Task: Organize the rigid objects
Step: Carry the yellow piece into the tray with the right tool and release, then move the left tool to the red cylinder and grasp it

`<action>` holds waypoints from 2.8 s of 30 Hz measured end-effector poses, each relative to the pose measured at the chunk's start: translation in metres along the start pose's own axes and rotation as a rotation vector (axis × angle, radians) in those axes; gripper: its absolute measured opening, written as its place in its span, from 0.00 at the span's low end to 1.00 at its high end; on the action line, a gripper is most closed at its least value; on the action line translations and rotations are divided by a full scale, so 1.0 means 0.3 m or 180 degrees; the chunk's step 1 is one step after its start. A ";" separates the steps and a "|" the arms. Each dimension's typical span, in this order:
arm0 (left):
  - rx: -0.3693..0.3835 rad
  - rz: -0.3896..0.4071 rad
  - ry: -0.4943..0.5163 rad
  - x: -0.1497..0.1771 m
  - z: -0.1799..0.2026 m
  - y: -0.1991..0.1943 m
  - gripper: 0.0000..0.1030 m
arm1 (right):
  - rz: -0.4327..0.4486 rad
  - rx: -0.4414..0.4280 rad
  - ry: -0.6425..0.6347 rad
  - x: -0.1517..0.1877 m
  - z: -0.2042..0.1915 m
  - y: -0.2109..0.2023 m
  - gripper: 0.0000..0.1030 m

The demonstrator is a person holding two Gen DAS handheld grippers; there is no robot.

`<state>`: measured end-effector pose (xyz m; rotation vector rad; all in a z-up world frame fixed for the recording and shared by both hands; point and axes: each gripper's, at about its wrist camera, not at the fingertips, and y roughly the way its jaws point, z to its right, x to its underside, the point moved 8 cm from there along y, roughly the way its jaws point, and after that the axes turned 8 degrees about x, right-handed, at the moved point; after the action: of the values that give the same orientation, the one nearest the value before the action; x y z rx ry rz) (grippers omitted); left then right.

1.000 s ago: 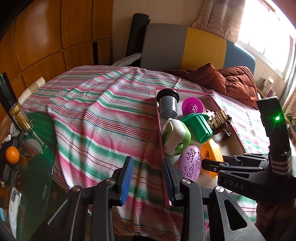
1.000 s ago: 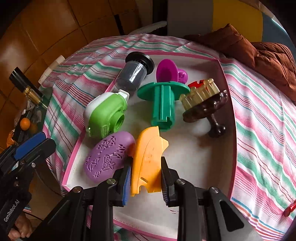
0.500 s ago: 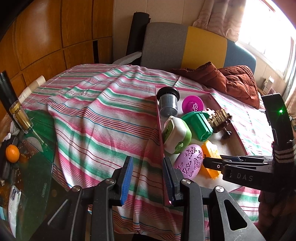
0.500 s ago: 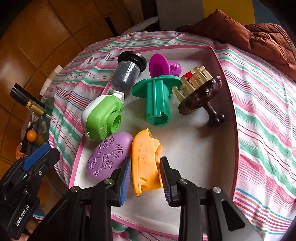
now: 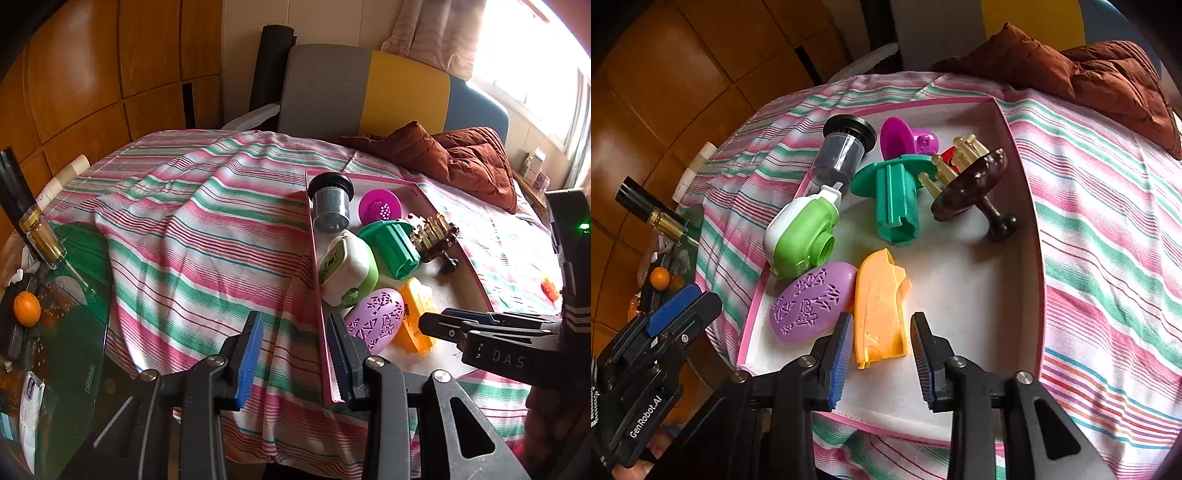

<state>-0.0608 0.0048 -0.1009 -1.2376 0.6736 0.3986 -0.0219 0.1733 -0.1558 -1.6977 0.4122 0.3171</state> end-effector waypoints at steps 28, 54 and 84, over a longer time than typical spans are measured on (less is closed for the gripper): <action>0.0162 0.0033 0.0443 -0.051 0.195 -0.011 0.35 | 0.0577 0.0891 0.0497 -0.058 0.498 -0.265 0.31; 0.1209 -0.0365 0.1788 -0.023 1.003 0.197 0.50 | 0.1169 0.1315 0.3152 0.218 1.382 -0.565 0.33; 0.1962 -0.0923 0.2417 0.196 1.498 0.447 0.26 | 0.0966 0.1076 0.3235 0.230 1.375 -0.506 0.33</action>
<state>0.0132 0.4678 -0.1599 -0.8425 1.1320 -0.5295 0.1161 0.5945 -0.1191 -1.3488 1.3888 -0.4218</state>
